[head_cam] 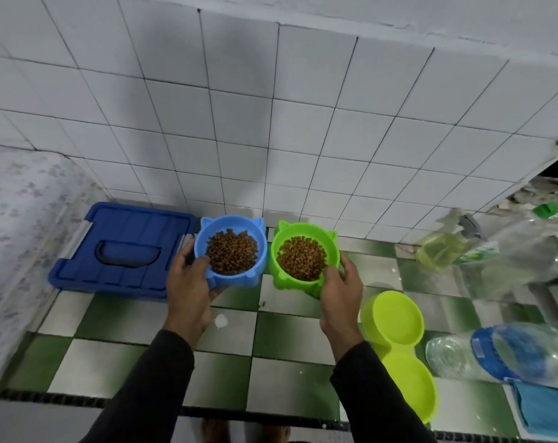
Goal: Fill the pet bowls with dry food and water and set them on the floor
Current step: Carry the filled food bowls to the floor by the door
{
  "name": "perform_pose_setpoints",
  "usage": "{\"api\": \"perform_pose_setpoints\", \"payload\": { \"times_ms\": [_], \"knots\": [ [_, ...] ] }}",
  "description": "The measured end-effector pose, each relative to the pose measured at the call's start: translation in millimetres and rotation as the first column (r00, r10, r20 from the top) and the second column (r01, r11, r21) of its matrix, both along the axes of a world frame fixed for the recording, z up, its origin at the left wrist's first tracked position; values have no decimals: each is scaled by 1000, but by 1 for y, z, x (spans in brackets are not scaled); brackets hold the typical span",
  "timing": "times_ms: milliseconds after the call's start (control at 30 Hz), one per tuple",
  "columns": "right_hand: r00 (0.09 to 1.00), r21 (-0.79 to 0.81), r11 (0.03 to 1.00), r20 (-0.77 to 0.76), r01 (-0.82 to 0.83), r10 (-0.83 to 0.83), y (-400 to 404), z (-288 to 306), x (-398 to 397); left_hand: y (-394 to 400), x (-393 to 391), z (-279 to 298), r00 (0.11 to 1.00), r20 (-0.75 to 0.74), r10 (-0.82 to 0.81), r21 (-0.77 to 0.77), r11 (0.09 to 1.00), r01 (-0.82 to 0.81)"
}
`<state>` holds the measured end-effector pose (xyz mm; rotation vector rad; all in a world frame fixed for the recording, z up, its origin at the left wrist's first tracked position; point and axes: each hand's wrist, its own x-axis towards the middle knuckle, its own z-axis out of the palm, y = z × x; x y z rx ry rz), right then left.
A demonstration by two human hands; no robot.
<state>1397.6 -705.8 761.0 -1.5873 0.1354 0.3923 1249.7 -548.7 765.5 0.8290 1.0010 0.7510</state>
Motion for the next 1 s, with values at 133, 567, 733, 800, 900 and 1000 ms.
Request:
{"api": "perform_pose_setpoints", "payload": {
  "times_ms": [133,567,733,800,900,1000],
  "knots": [
    [999,41,998,8,-39,39,4,13,3,2,-2,10,1000,15,28,17,999,-28],
    [978,166,964,17,-208,208,25,60,6,-4,-27,49,965,68,252,8,967,-253],
    [956,168,942,26,-292,291,40,71,-7,-6,-53,63,942,71,327,45,943,-330],
    [945,174,929,29,-326,326,48,76,-16,-6,-66,69,933,77,351,54,933,-356],
    [918,195,898,50,-395,393,64,86,-34,-1,-89,74,903,97,418,38,905,-423],
    [884,202,860,105,-468,456,81,94,-56,6,-116,79,872,99,479,33,875,-483]
  ]
}}
